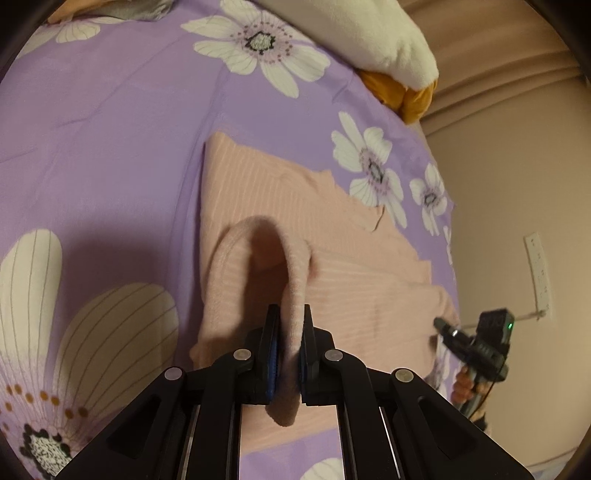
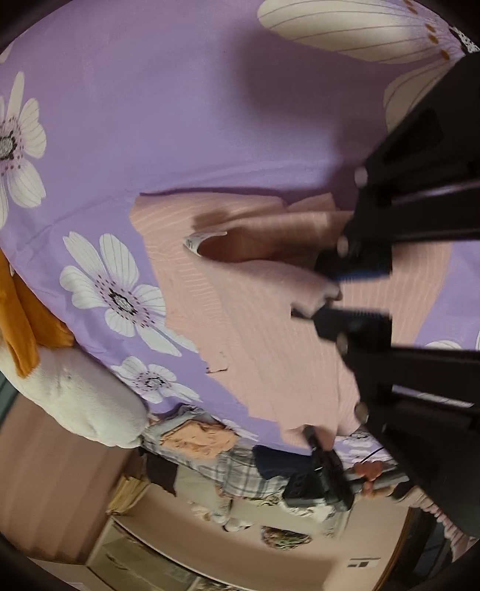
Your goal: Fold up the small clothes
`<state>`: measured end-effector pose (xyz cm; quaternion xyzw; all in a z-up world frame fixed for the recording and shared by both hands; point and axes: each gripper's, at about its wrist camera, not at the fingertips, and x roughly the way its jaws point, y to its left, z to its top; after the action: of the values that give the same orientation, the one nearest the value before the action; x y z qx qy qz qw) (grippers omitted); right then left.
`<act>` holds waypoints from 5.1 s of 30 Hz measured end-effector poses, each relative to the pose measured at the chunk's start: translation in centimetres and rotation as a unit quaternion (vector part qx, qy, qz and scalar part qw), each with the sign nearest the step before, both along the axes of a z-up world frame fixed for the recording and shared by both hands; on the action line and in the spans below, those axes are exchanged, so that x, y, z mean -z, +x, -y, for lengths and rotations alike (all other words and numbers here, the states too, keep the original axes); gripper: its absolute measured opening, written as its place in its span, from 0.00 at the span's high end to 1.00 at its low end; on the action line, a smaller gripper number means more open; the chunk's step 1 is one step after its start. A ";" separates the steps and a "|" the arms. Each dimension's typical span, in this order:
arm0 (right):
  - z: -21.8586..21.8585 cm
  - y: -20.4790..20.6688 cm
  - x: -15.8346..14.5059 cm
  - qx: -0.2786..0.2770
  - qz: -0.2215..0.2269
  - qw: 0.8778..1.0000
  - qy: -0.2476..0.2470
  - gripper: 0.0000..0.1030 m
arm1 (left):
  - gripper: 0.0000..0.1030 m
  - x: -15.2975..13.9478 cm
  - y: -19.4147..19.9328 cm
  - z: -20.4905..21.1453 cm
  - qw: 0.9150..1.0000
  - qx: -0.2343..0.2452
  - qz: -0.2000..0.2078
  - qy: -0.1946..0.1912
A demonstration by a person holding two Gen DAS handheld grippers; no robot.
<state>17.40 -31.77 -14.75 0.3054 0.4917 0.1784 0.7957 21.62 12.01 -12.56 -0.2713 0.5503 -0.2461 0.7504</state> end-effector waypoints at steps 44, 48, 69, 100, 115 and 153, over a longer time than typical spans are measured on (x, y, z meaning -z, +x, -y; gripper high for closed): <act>3.0 -4.3 -2.2 0.089 0.022 0.996 -0.010 0.41 | 0.97 0.6 -2.7 -4.7 0.998 -0.067 -0.001 -0.021; 1.9 -6.2 -1.4 0.064 0.014 0.997 -0.042 0.41 | 0.97 0.7 -4.6 -3.4 1.000 -0.027 0.008 0.002; -0.4 -6.7 1.0 0.038 0.001 0.998 -0.054 0.61 | 0.97 0.7 -5.2 -4.9 0.998 -0.053 0.020 -0.019; -0.9 -6.8 1.2 0.034 0.001 0.998 -0.049 0.55 | 0.68 1.4 -4.5 -3.2 1.000 -0.024 0.017 -0.003; 0.1 -7.7 0.7 0.040 0.005 0.996 -0.078 0.95 | 0.98 1.3 -6.7 -3.8 0.999 -0.015 0.018 0.048; -4.1 -7.5 -2.5 0.017 0.048 0.994 -0.099 0.55 | 0.48 -4.8 -9.0 1.3 0.972 0.002 0.138 0.192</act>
<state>9.93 -27.67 -12.24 0.2241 0.4631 0.1297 0.8477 12.62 10.71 -7.79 -0.0843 0.4791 -0.1723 0.8565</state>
